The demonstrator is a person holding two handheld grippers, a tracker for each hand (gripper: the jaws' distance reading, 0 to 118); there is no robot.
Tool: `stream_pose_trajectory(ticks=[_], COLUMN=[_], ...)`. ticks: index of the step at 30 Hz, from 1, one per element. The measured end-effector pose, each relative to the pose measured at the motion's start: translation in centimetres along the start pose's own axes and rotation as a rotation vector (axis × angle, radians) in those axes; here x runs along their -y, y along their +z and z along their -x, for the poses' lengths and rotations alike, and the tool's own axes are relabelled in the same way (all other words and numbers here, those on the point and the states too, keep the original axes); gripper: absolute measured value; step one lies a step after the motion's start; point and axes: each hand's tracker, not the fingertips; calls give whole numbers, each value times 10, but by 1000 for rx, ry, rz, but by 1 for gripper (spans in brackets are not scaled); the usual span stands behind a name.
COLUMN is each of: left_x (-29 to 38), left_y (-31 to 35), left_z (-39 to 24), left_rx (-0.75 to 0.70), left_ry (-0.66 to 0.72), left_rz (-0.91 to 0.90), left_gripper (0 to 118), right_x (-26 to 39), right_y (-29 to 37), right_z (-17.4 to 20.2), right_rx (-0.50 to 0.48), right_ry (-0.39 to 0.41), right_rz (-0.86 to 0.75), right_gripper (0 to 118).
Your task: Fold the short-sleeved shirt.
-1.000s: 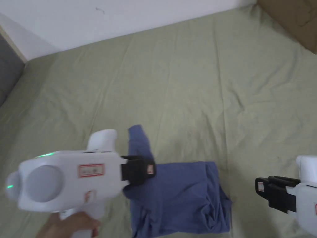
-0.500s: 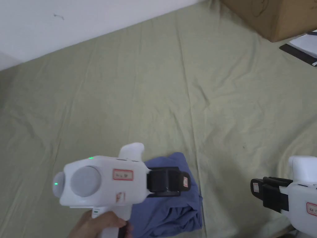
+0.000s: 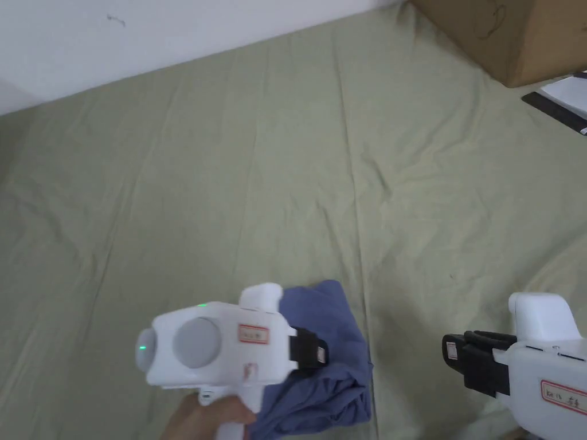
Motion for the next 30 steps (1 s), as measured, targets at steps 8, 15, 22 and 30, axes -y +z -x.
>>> stream_pose_trajectory(ticks=[8, 15, 22, 30], left_x=[24, 26, 57, 92], left_y=[-43, 20, 102, 103], left_z=[-26, -5, 85, 179], left_rx=[38, 132, 231, 272], left_ry=[-50, 8, 263, 498], left_rz=[91, -64, -273, -277], left_gripper=[0, 0, 38, 106], right_x=[0, -13, -27, -8], right_y=[3, -8, -69, -144], right_z=[-2, 23, 87, 110], right_rx=[22, -15, -90, 7], right_ry=[7, 94, 304, 391], right_rz=[12, 44, 149, 309], right_gripper=[0, 0, 0, 0])
